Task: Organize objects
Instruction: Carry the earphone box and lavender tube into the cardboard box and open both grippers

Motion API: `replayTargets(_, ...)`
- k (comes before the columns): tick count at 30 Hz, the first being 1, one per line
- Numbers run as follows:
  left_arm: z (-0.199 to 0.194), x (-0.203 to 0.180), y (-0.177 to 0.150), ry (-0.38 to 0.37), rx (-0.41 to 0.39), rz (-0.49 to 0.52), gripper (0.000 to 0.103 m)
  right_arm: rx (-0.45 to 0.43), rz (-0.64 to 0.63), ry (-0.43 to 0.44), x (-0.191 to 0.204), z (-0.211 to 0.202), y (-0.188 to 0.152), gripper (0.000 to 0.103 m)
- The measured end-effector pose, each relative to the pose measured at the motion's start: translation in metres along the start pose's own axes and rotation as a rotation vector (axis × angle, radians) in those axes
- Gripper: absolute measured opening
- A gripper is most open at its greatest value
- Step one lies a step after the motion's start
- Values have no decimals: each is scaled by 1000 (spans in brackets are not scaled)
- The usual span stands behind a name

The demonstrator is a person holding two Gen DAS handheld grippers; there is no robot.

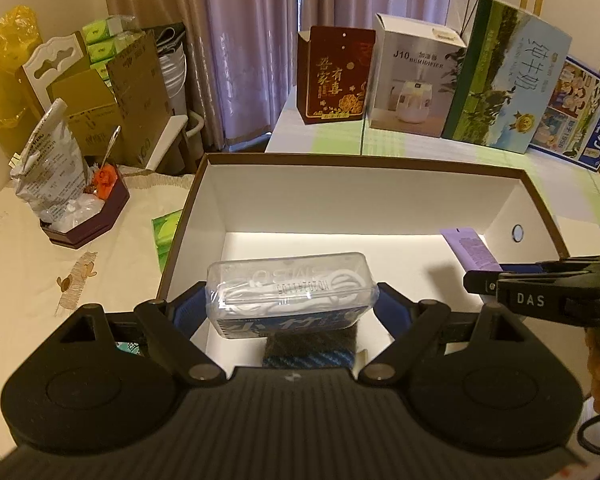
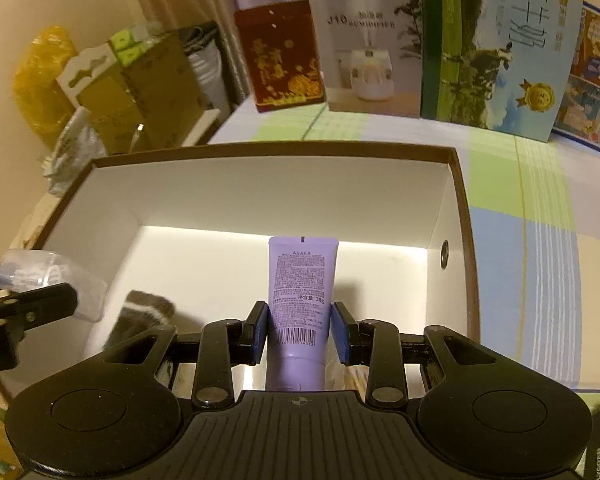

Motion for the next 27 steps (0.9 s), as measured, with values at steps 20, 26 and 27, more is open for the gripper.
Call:
replayTargets(20,49,8,15,13,46,15,85,-24,32,-10,-5,12,11,31)
replayTargets(26,62,9,15,24,78,2,85,-20,26,0,-6,8,10,36)
replayTargets(27,63,10,14,23,83,-3,86,-22,24,2,-6,7,9,37)
Point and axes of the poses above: each gripper's, at about its wrist camera, not at the fingertips, and z roughly the way its jaws point, x to its left, y to its top, the point moved 6 cm from there along z, roughly the way its jaws point, and after that the axes turned 2 degrees about -z, right-handed, at the moved point
